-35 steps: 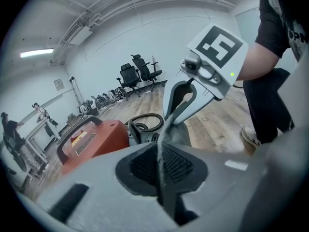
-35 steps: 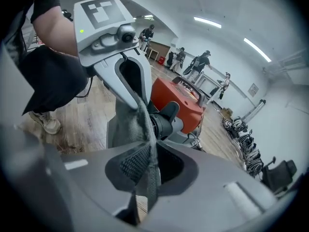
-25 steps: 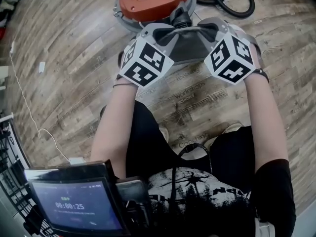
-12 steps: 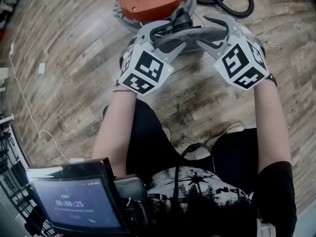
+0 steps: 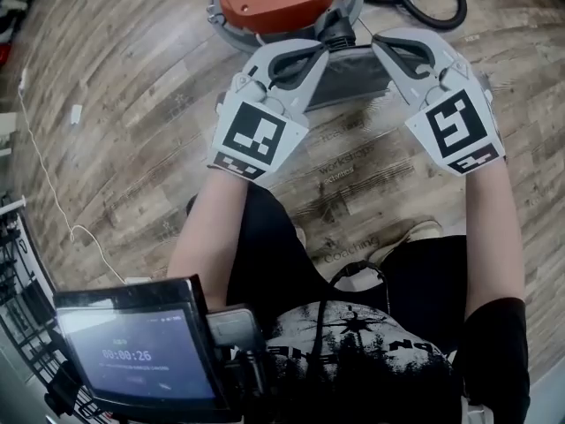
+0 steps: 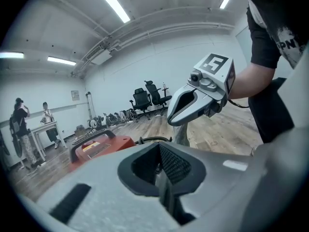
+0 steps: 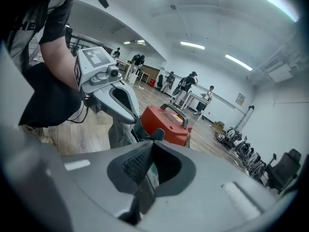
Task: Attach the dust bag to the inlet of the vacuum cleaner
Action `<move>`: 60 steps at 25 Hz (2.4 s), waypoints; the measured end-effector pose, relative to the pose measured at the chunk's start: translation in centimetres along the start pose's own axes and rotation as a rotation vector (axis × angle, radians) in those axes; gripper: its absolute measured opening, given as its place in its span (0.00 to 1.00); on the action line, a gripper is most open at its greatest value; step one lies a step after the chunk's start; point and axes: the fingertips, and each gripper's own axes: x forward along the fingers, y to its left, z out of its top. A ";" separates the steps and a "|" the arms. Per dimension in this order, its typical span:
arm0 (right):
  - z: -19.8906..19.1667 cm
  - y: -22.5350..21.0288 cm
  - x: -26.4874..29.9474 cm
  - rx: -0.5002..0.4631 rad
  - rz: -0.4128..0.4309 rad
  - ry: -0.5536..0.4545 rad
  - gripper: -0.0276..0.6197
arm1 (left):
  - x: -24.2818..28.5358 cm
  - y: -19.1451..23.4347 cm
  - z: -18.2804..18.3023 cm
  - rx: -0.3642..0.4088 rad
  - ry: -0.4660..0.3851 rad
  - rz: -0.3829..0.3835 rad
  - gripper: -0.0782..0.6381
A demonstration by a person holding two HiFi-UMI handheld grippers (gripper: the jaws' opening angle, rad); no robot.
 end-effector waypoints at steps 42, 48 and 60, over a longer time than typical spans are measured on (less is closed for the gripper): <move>44.6 -9.7 -22.7 0.377 0.207 -0.361 0.05 | -28.9 10.9 40.6 -0.397 -0.156 0.064 0.11; 49.1 -10.1 -27.9 0.483 0.183 -0.367 0.05 | -32.4 9.9 46.2 -0.404 -0.186 0.042 0.11; 54.3 -10.4 -32.4 0.423 0.140 -0.448 0.05 | -36.8 9.5 52.6 -0.336 -0.264 0.016 0.11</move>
